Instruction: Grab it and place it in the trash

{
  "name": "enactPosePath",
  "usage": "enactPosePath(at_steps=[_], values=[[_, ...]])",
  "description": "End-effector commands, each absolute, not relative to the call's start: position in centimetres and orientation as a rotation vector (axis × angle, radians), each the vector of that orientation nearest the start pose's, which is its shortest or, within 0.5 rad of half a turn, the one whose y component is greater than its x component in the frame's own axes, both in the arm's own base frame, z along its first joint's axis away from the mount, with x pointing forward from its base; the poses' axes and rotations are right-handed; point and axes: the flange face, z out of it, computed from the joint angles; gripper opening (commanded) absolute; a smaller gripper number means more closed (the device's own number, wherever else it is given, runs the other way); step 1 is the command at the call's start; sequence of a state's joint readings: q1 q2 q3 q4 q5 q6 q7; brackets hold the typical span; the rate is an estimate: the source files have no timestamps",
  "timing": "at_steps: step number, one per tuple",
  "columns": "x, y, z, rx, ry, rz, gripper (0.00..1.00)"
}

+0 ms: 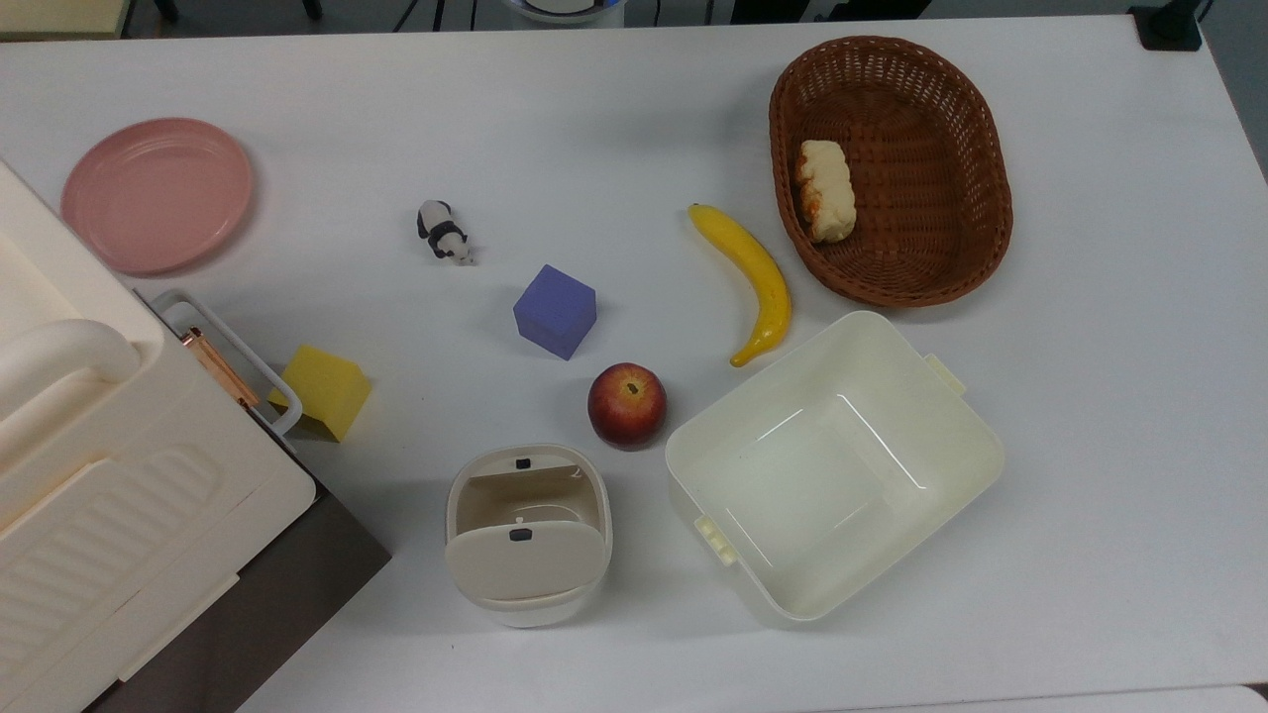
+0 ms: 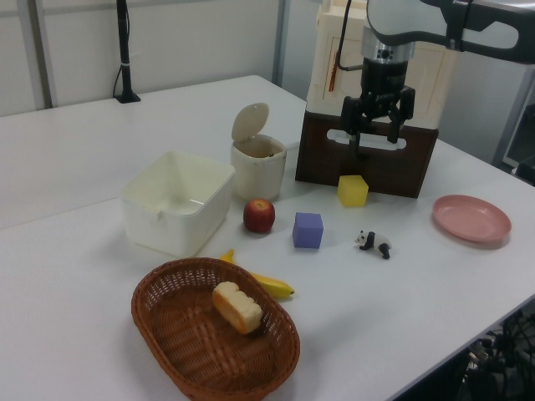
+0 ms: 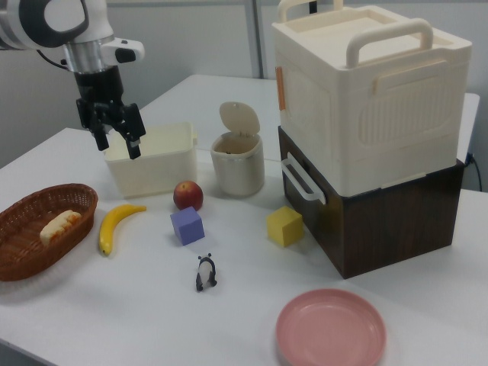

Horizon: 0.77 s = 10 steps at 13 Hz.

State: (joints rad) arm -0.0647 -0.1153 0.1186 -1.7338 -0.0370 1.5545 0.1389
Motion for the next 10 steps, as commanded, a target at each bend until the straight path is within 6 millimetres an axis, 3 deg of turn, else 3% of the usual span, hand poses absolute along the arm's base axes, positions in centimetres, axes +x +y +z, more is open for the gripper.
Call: enactPosePath(at_steps=[1,10], values=[[50.58,1.8,60.78,-3.159,0.125,0.122,1.0],[50.96,1.95,60.05,-3.153,0.073,0.149,1.0]])
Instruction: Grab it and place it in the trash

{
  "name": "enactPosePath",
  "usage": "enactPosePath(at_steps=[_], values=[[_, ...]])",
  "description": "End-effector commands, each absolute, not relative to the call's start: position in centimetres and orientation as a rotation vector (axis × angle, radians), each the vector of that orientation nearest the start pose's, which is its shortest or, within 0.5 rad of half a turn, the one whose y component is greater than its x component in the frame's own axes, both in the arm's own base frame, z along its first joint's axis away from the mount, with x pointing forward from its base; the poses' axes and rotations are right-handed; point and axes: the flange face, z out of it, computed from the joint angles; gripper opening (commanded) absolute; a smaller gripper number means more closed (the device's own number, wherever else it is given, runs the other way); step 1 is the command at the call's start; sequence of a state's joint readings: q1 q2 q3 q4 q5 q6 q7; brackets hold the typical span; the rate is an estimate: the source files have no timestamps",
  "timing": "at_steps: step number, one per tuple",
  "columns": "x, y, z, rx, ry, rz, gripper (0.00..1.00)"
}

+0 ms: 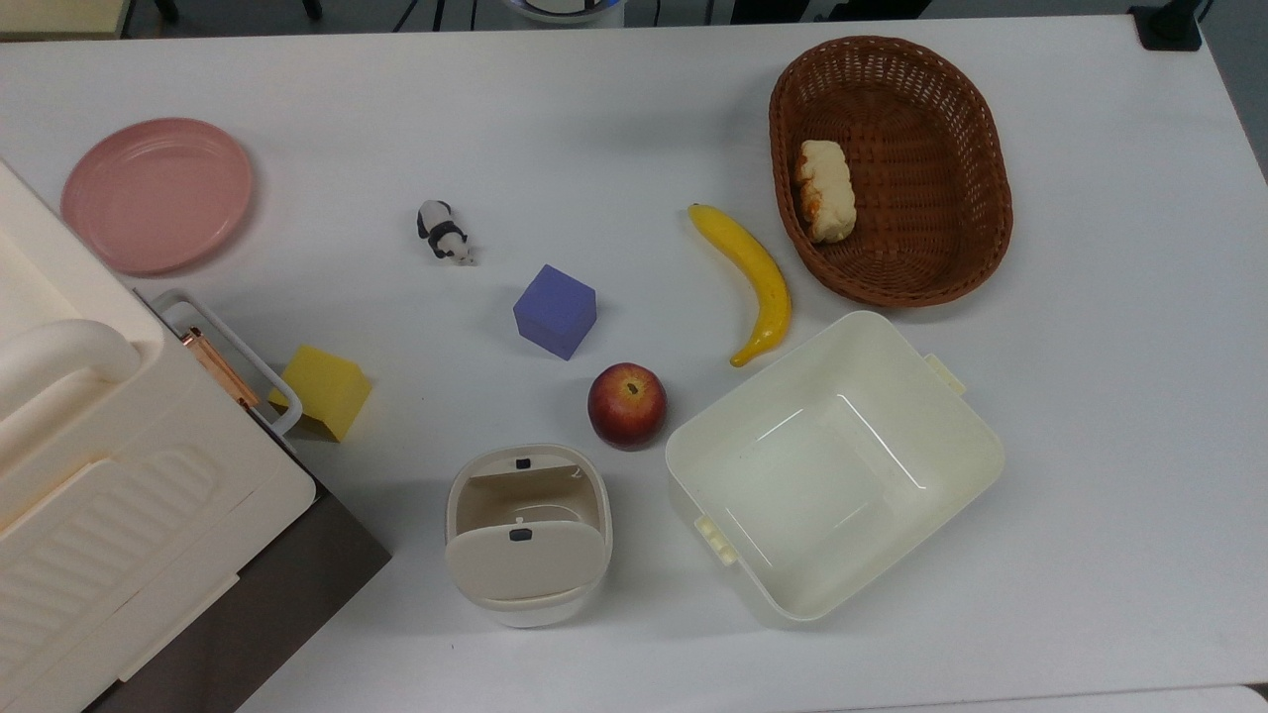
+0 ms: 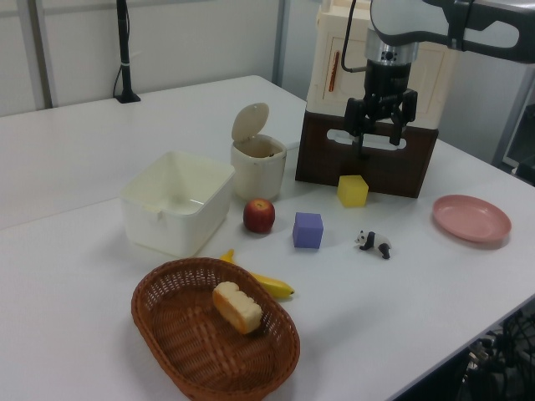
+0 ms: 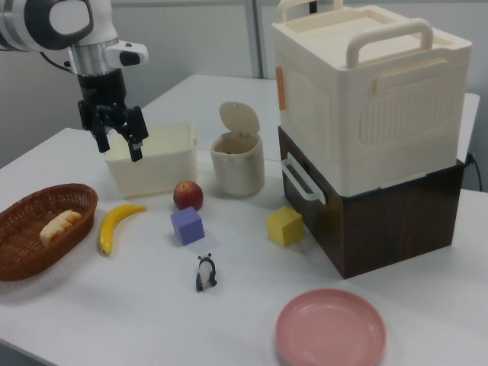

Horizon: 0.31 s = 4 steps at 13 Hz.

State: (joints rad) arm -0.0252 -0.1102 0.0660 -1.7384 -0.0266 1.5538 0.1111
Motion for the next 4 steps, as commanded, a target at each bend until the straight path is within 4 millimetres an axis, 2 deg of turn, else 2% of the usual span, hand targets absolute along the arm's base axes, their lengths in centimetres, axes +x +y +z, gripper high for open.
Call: enactPosePath(at_steps=[1,4], values=[[50.96,1.95,60.05,-3.153,0.073,0.149,1.0],[50.98,1.95,60.19,-3.153,0.073,0.144,1.0]])
